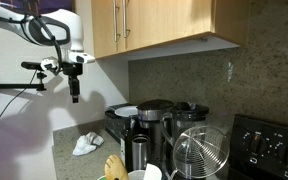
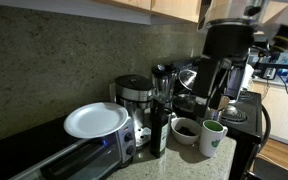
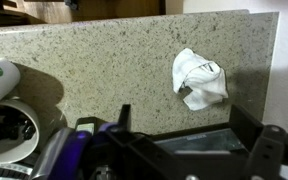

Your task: Use the white towel to wipe the white bowl

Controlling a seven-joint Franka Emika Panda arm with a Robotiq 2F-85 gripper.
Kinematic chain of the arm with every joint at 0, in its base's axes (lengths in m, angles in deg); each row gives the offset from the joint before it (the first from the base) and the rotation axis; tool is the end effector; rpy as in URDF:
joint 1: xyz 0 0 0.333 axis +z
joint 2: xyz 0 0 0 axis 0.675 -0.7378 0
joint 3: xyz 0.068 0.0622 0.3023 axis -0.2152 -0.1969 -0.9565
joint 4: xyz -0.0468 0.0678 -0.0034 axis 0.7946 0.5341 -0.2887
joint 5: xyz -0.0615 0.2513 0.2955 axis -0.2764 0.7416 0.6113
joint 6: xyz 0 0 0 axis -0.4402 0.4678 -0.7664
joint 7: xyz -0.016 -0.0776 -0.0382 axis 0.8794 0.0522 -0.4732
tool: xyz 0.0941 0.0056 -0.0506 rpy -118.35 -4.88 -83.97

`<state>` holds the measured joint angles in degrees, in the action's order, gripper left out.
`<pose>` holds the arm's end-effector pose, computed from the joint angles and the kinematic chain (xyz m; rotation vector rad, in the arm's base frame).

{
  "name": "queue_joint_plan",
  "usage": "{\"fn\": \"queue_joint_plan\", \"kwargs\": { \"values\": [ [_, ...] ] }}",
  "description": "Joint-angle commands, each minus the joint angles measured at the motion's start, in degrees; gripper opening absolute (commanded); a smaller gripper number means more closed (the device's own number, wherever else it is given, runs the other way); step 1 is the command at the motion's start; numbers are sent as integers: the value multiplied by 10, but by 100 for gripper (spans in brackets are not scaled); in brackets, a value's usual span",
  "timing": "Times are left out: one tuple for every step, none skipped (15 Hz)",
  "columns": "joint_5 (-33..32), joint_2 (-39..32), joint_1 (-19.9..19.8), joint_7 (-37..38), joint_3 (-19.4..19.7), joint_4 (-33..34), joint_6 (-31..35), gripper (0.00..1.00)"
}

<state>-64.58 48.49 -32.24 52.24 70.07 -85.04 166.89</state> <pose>0.3565 0.1826 0.5485 -2.9198 0.0296 -0.0187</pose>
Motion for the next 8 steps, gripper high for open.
{"fn": "queue_joint_plan", "kwargs": {
  "values": [
    [4,-109,5,-21,-25,5,62,100],
    [7,-144,10,-28,-31,7,83,100],
    [5,-178,16,-36,-38,8,105,100],
    [-3,-215,21,-38,-46,13,130,100],
    [-16,-252,26,-41,-54,14,161,100],
    [-16,-291,33,-51,-57,17,193,100],
    [-15,-327,41,-58,-60,24,219,100],
    [-9,-357,48,-71,-61,29,243,100]
  ]
}}
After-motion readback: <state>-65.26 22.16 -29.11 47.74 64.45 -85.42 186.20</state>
